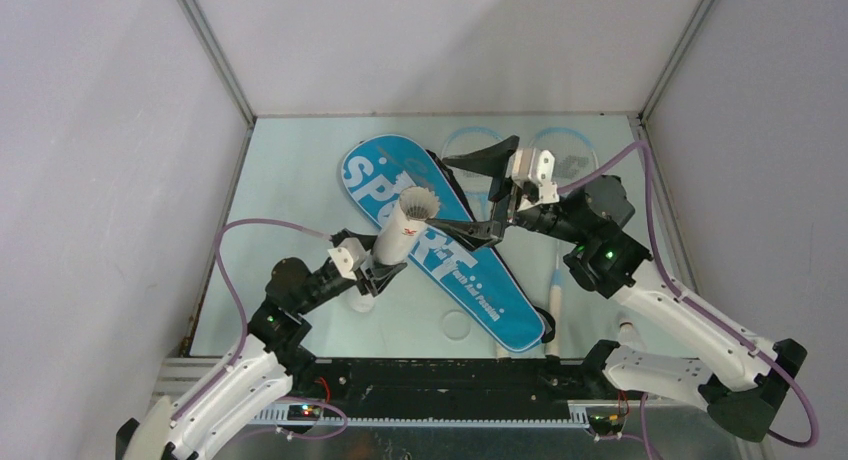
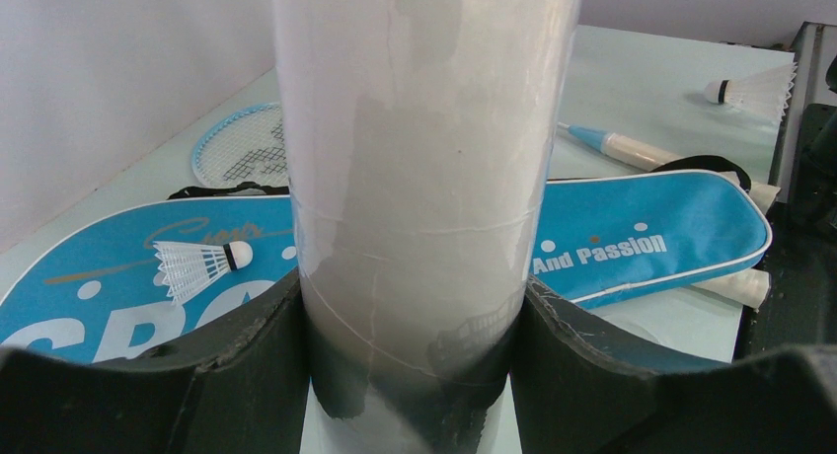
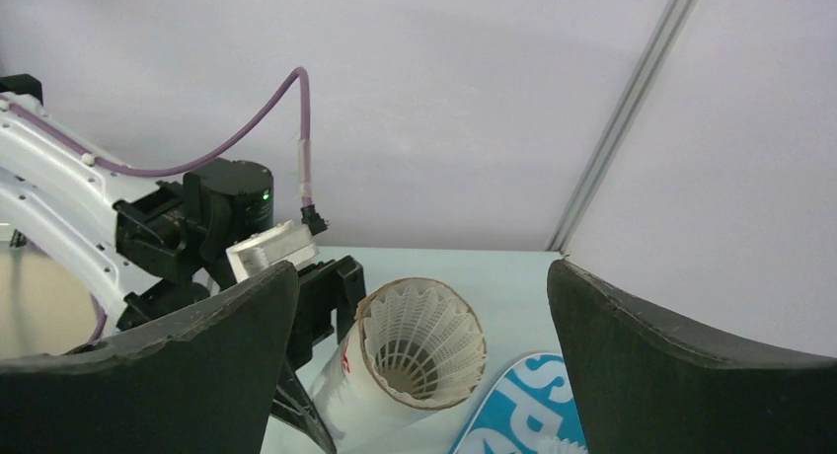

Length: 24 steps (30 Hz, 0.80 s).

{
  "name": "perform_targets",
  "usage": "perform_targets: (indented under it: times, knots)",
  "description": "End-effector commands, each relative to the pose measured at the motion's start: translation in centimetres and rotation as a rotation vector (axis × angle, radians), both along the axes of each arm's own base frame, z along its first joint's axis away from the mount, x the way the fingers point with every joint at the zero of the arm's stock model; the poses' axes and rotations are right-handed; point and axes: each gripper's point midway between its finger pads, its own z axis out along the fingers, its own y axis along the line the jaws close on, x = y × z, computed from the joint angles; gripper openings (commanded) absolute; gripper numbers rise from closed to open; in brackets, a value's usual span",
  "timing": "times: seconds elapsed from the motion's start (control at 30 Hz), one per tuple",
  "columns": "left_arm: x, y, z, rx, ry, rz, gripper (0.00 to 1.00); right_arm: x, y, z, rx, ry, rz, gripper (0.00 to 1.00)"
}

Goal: Pack up the badminton gear

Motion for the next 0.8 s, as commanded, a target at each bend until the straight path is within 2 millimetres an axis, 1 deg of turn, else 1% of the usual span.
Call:
perform_targets:
  times: [0.0, 0.07, 0.1, 0.13, 0.17, 0.2, 0.23, 0.27, 0.3, 0.33, 0.4, 0.43, 0.47, 0.5, 0.53, 0.57, 0.6, 0.63, 0.67, 0.7, 0.73, 0.77]
  knots:
    - [0.3, 0.0, 2.0, -0.034, -0.071, 0.011, 0.37, 0.5, -2.2, 4.1, 0.108, -0.053, -0.09, 0.99]
    - [0.6, 0.3, 2.3, -0.041, -0.079, 0.038, 0.37, 1.4, -3.1, 4.4, 0.128, -0.02, -0.142, 0.99]
    - [0.7, 0.5, 2.6, -0.048, -0.09, 0.047, 0.37, 2.5, -3.7, 4.2, 0.129, 0.005, -0.188, 0.99]
    - [1.0, 0.7, 2.8, -0.053, -0.095, 0.066, 0.37, 2.9, -4.1, 4.1, 0.129, 0.02, -0.21, 0.99]
    - [1.0, 0.8, 3.1, -0.059, -0.106, 0.074, 0.37, 4.1, -4.8, 3.6, 0.119, 0.042, -0.258, 0.99]
    - [1.3, 1.1, 3.3, -0.06, -0.112, 0.094, 0.37, 4.7, -5.1, 3.3, 0.111, 0.053, -0.28, 0.99]
    - [1.4, 1.3, 3.6, -0.067, -0.118, 0.108, 0.38, 5.8, -5.9, 2.5, 0.089, 0.076, -0.324, 0.99]
    - [1.7, 1.5, 3.8, -0.075, -0.117, 0.133, 0.38, 6.5, -6.2, 2.0, 0.078, 0.088, -0.346, 0.99]
    - [1.9, 1.7, 4.2, -0.087, -0.123, 0.148, 0.38, 7.7, -7.1, 1.1, 0.051, 0.109, -0.388, 0.99]
    - [2.2, 2.1, 4.7, -0.11, -0.129, 0.179, 0.38, 8.5, -7.3, 0.3, 0.025, 0.117, -0.402, 0.99]
    - [2.7, 2.6, 5.5, -0.149, -0.139, 0.22, 0.38, 11.0, -8.8, -1.7, -0.045, 0.126, -0.483, 0.99]
    - [3.0, 3.0, 5.7, -0.169, -0.133, 0.247, 0.38, 11.7, -9.3, -2.7, -0.083, 0.13, -0.51, 0.99]
    - [3.2, 3.2, 6.3, -0.193, -0.146, 0.264, 0.38, 13.1, -10.0, -3.7, -0.106, 0.15, -0.553, 0.99]
    - [3.7, 3.7, 6.4, -0.215, -0.135, 0.302, 0.39, 13.8, -10.4, -4.7, -0.135, 0.166, -0.573, 0.99]
    - [3.8, 4.0, 6.7, -0.236, -0.139, 0.32, 0.39, 15.1, -11.1, -5.9, -0.162, 0.189, -0.596, 0.99]
    - [4.2, 4.4, 6.8, -0.253, -0.13, 0.351, 0.39, 15.6, -11.5, -6.9, -0.194, 0.201, -0.604, 0.99]
    - [4.3, 4.6, 7.0, -0.264, -0.131, 0.362, 0.39, 16.7, -12.2, -8.4, -0.23, 0.23, -0.616, 0.99]
    - [4.4, 4.9, 7.0, -0.275, -0.125, 0.38, 0.39, 17.2, -12.8, -9.6, -0.265, 0.251, -0.629, 0.99]
    - [4.4, 5.0, 7.1, -0.281, -0.124, 0.385, 0.39, 18.3, -13.7, -10.9, -0.29, 0.279, -0.653, 0.99]
    - [4.4, 5.1, 7.1, -0.286, -0.12, 0.391, 0.39, 18.7, -14.2, -11.9, -0.325, 0.293, -0.657, 0.99]
    - [4.4, 5.2, 7.1, -0.288, -0.12, 0.394, 0.39, 19.5, -14.9, -14.0, -0.368, 0.348, -0.66, 0.99]
    - [4.4, 5.3, 7.0, -0.29, -0.12, 0.398, 0.39, 20.5, -15.2, -15.2, -0.394, 0.382, -0.664, 0.99]
